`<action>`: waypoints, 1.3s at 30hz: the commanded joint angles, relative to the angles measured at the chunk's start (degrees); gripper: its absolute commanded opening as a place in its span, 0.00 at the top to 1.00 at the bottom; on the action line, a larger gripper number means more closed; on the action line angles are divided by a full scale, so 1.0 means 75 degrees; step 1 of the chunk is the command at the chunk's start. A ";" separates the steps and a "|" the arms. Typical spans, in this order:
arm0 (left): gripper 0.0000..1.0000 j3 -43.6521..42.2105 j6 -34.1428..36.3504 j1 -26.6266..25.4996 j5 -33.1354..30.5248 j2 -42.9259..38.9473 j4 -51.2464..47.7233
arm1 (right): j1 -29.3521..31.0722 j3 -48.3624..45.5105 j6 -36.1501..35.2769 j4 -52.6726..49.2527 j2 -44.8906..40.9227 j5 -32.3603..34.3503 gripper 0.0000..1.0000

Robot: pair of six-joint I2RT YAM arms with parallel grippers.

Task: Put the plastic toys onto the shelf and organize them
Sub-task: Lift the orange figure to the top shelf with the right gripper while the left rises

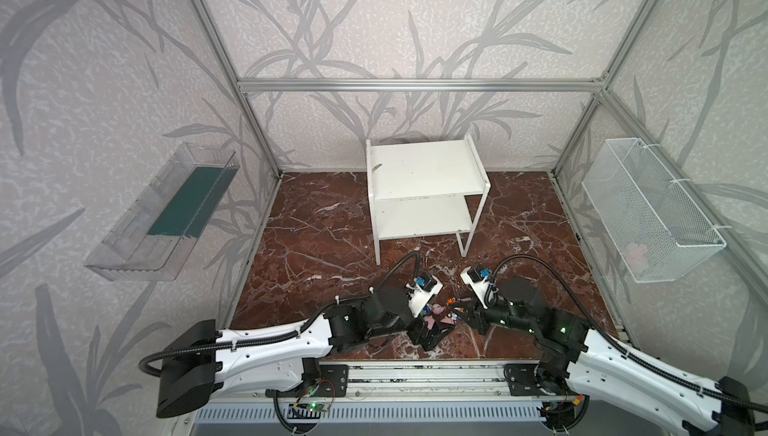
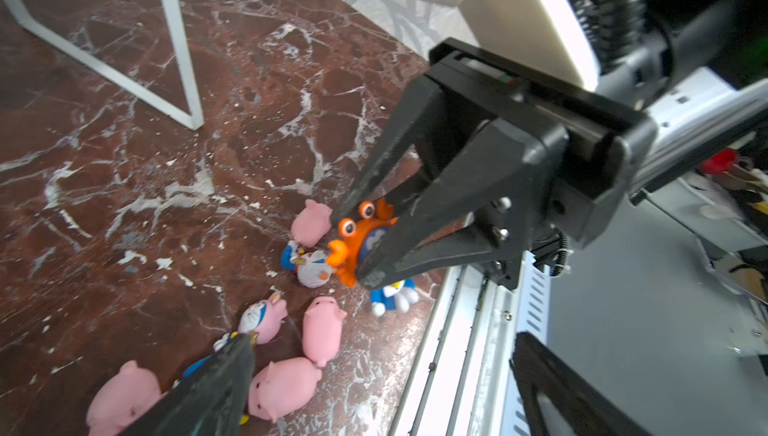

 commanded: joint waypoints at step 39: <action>0.01 0.2747 0.2742 -0.0001 -0.6458 -0.3788 -0.5214 | -0.1782 0.9262 -0.4962 0.0772 0.7062 -0.2951 0.77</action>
